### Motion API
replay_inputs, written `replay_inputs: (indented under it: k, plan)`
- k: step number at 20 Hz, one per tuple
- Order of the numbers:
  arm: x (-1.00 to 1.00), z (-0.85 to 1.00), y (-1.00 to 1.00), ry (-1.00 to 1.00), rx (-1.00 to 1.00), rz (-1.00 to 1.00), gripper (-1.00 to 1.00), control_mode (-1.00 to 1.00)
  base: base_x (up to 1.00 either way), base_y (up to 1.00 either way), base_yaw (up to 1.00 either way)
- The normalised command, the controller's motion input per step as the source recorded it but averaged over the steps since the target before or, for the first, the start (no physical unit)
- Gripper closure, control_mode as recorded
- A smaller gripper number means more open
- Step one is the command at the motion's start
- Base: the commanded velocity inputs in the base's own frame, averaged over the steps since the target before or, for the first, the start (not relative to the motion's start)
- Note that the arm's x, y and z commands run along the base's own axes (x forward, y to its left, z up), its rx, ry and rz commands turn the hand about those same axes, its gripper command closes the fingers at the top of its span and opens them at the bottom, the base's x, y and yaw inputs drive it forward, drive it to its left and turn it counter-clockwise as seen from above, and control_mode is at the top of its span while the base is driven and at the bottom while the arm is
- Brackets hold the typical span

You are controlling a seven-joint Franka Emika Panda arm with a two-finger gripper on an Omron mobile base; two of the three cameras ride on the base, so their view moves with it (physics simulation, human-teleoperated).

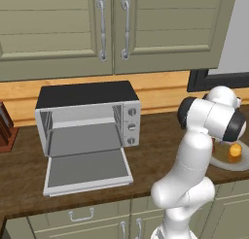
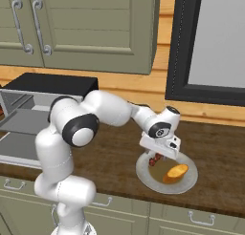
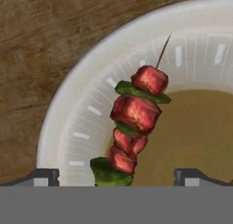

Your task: Pick up the kebab skewer and baguette bread, and place them inside the toaster oven. Close the toaster oven door and start by setting the timer.

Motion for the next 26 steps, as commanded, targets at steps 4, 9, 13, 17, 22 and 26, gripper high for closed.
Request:
replay_inputs:
  k: [4, 9, 13, 17, 22, 26]
  plan:
    - [0.01, -0.18, 0.03, 0.00, 0.00, 0.00, -1.00, -1.00, 0.00, 0.00, 0.00]
    - [0.00, -0.18, 0.00, 0.00, 0.00, 0.00, -1.00, -1.00, 0.00, 0.00, 0.00]
    - [0.01, -0.14, 0.00, 0.00, 0.00, 0.00, -1.00, -1.00, 0.00, 0.00, 0.00]
    - [0.01, -0.14, 0.00, 0.00, 0.00, 0.00, -1.00, -1.00, 0.00, 0.00, 0.00]
    - [0.00, -0.19, 0.00, 0.00, 0.00, 0.00, -1.00, -1.00, 0.00, 0.00, 0.00]
    - [0.00, -0.19, 0.00, 0.00, 0.00, 0.00, 1.00, -1.00, 0.00, 0.00, 0.00]
